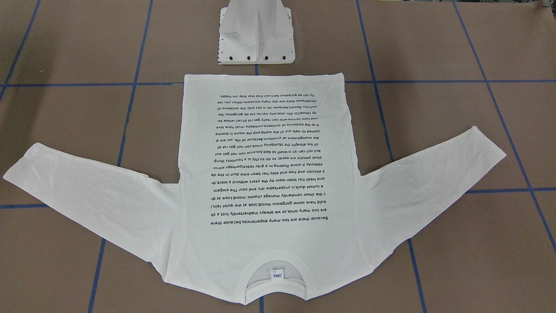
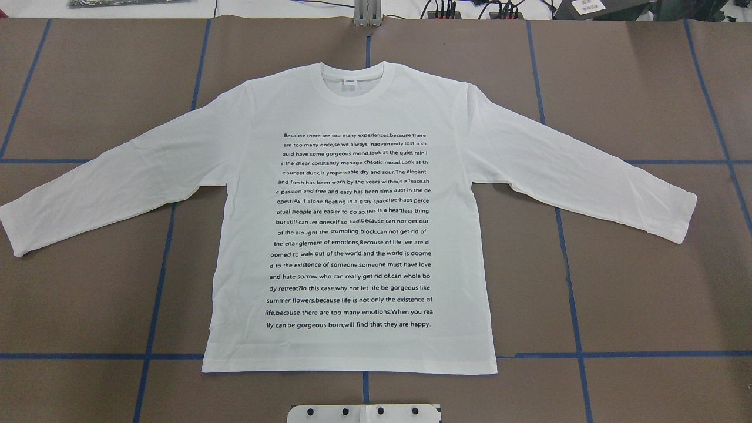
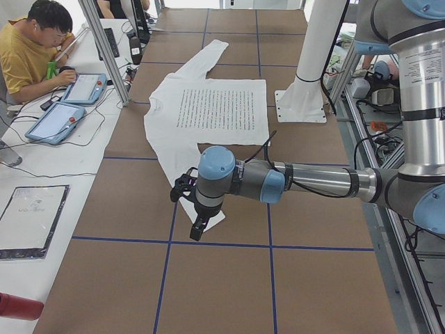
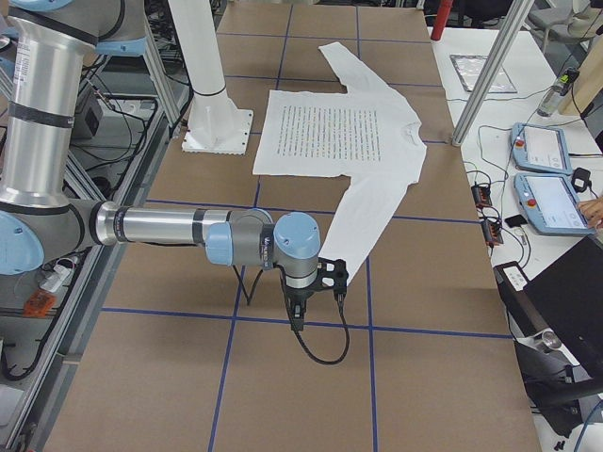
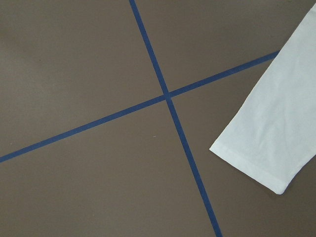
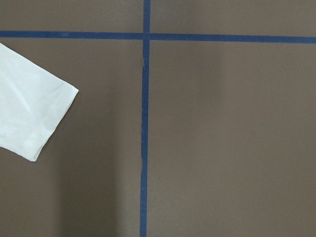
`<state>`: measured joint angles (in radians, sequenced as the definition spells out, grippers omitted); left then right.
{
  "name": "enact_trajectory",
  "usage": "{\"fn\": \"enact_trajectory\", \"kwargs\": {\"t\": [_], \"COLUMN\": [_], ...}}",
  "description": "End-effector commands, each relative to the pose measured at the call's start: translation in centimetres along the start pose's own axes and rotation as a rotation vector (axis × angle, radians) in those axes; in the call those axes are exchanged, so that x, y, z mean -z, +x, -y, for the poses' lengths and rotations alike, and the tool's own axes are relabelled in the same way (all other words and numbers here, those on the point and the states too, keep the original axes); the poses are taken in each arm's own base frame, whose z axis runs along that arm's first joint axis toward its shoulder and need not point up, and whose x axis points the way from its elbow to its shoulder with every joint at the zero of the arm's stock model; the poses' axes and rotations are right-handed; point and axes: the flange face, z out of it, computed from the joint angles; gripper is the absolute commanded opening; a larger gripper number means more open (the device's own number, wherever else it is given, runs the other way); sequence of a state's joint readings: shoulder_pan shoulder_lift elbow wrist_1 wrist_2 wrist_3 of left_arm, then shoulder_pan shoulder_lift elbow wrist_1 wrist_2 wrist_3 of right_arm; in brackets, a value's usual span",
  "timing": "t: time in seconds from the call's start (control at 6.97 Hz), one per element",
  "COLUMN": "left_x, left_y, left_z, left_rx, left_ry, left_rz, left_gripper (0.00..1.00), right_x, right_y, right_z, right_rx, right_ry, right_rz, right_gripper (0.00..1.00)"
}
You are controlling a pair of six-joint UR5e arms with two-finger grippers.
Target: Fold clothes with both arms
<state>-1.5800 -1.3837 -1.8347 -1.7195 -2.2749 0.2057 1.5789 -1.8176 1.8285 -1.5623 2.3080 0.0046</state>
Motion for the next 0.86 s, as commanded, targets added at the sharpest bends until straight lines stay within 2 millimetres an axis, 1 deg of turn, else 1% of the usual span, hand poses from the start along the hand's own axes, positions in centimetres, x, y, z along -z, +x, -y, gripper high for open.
{"fn": "enact_trajectory", "kwargs": {"t": [0.0,0.29,0.43,0.57,0.72], "left_x": [0.2,1.0,1.7,2.3,2.6], "left_y": [0.2,0.8,1.5,1.8,1.9], "left_z": [0.2,1.0,1.8,2.3,3.1], "left_rx": [-0.01,-0.066,-0.108,-0.157,-0.188], "left_ry": [0.005,0.07,0.119,0.171,0.223], "left_rz": [0.001,0.008,0.011,0.033,0.039], "left_gripper": [1.0,1.0,1.0,1.0,1.0], "right_x": [0.0,0.2,0.7,2.4,5.8], "right_y": [0.0,-0.5,-1.0,-2.7,-5.6], "right_z": [0.0,0.1,0.9,1.5,4.9], "right_rx": [0.0,0.006,0.013,0.046,0.115], "right_ry": [-0.001,0.003,0.017,0.054,0.134], "right_rz": [-0.001,0.004,0.004,-0.001,-0.018], "right_gripper": [1.0,1.0,1.0,1.0,1.0]}}
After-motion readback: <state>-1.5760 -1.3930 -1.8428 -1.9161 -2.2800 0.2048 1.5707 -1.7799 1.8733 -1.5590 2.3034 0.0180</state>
